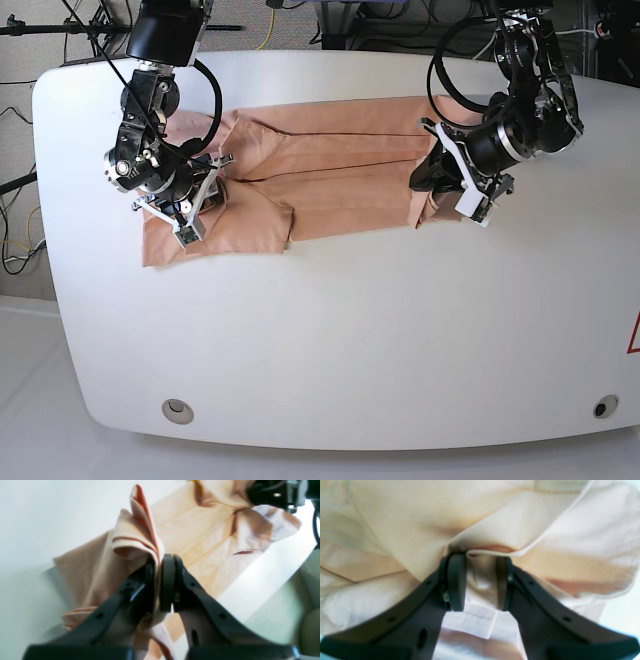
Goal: Fold the T-shirt properly
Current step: 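Carry the strip end with the left gripper toward the right gripper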
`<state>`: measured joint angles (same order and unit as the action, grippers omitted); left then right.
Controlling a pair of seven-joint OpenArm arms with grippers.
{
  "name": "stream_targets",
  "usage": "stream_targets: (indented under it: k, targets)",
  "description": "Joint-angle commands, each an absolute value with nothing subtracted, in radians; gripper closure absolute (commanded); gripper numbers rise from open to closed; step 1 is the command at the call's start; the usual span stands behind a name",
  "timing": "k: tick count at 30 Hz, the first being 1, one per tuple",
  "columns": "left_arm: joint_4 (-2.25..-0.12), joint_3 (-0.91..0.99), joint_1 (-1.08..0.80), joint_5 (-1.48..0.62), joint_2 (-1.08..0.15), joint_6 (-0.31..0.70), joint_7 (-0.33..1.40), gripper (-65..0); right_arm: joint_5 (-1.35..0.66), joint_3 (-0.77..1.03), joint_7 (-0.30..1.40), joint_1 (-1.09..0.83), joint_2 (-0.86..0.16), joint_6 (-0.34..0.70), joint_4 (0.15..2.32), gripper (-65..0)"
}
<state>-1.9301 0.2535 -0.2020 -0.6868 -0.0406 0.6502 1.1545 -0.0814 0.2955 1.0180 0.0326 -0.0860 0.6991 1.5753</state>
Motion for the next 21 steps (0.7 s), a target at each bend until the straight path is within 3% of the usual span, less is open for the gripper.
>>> stream_targets:
  k: [1,21]
  targets:
    - [-1.953,0.22,-0.184,-0.68,-0.025,0.634,1.132,0.0,-0.084,0.293,1.023,0.046,-0.09,0.698,1.586,-19.9]
    - [-1.946,0.106,-0.165,-0.583,0.057,0.59,1.118,0.0,-0.082,0.288,1.023,0.045,-0.092,0.698,1.586,-20.0]
